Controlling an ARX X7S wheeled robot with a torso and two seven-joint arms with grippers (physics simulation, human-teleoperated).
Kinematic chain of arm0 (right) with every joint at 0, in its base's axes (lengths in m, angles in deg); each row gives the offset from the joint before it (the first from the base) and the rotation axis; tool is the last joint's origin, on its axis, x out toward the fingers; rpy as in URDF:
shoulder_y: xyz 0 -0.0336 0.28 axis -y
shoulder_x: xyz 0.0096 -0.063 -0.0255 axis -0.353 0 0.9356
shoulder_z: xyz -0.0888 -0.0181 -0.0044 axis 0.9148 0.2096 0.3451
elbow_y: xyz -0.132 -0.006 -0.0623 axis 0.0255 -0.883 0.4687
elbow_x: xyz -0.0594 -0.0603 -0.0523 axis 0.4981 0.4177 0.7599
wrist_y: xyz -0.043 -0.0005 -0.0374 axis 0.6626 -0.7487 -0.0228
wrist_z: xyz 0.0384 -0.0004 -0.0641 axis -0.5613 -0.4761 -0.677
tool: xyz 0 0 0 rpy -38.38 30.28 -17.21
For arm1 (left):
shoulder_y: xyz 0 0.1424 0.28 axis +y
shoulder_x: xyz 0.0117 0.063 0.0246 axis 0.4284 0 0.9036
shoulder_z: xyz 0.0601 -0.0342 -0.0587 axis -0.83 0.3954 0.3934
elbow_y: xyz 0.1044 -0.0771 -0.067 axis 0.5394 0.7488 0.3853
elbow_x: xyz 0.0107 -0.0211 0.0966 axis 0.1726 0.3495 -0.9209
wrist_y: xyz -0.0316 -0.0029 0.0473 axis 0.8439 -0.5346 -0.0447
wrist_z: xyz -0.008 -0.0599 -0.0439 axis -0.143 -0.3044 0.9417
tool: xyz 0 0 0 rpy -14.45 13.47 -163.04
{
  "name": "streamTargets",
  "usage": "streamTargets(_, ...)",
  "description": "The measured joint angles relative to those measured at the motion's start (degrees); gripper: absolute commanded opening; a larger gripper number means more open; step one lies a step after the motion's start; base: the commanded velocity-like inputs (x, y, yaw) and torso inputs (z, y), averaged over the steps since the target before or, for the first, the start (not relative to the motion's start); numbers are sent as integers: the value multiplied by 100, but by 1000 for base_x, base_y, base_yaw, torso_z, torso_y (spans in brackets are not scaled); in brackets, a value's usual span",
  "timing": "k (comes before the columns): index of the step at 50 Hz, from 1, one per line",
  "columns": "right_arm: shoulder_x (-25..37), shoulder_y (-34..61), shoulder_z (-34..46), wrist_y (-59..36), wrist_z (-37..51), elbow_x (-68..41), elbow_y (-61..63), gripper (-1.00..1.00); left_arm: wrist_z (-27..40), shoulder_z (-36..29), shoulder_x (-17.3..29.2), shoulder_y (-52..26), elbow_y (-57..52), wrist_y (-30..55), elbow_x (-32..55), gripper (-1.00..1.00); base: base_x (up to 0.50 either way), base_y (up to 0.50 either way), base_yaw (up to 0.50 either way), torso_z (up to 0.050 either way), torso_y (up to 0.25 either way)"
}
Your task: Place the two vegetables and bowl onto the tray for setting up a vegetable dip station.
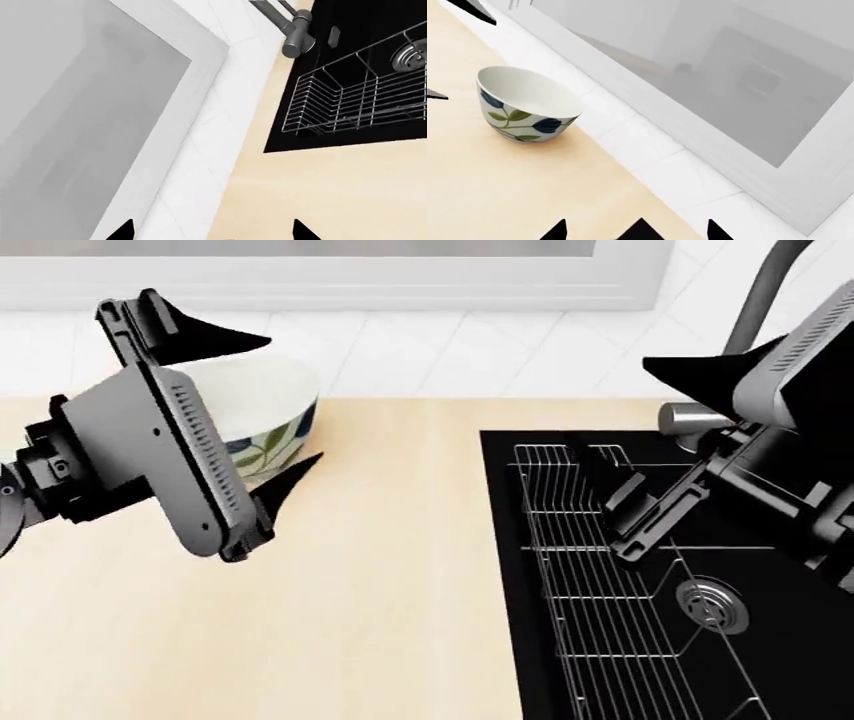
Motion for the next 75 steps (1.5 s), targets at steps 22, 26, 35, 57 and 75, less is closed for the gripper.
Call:
streamTargets(22, -479, 1533, -192, -1410, 998, -2076, -347, 100, -4362, -3433, -860, -4239, 4709, -2546, -937, 100, 0, 0, 0, 0, 0)
streamTargets(26, -427, 2187, -16, -1790, 1716, -2984, -604, 100, -4596, -4225, -1186, -4728, 5802, -3063, -710, 100, 0, 0, 0, 0, 0)
streamTargets(35, -295, 3478, 640, -2198, 2935, -4487, -1101, 100, -4794, -5381, -2118, -5139, 8375, -3982, -283, 100, 0, 0, 0, 0, 0)
streamTargets(57, 34, 4389, 1370, -2137, 3641, -5418, -1341, 100, -4851, -5696, -2988, -4808, 10219, -4155, -339, 100, 0, 0, 0, 0, 0)
streamTargets(75, 615, 4638, 1786, -1704, 4606, -6613, -1127, 100, -4399, -5604, -3029, -4311, 10417, -4255, -901, 100, 0, 0, 0, 0, 0)
